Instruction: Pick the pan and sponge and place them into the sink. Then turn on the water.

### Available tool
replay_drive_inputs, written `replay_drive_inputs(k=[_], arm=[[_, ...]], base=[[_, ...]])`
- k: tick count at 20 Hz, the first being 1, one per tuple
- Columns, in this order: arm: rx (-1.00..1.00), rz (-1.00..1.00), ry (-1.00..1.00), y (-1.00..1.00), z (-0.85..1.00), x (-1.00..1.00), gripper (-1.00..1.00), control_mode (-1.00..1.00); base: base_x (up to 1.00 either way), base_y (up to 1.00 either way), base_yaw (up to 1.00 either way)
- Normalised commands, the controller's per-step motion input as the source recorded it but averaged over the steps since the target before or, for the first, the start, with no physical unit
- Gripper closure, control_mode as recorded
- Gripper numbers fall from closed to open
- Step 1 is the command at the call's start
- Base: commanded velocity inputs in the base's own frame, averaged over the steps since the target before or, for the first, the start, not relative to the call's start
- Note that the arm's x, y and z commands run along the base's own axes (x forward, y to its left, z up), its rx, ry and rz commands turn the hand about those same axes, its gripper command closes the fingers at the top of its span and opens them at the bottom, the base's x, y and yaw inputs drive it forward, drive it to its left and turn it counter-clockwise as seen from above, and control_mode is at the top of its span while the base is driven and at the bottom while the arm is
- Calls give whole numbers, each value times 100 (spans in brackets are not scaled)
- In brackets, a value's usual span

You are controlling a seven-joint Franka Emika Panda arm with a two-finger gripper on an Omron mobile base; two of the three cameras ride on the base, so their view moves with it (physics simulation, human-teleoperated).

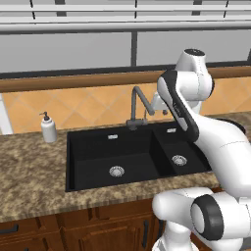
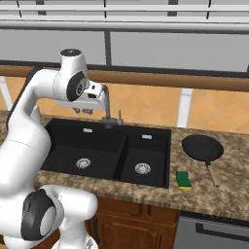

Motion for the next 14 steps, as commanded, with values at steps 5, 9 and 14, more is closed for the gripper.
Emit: replay_drive_inputs(k=[5, 9, 14], arm=[[0, 0, 0, -44, 0, -12, -100, -100], [0, 0, 10, -99, -2, -39, -100, -100], [0, 0, 11, -100, -14, -37, -100, -100]], base=[[0, 0, 0], [0, 0, 0], [0, 0, 0]])
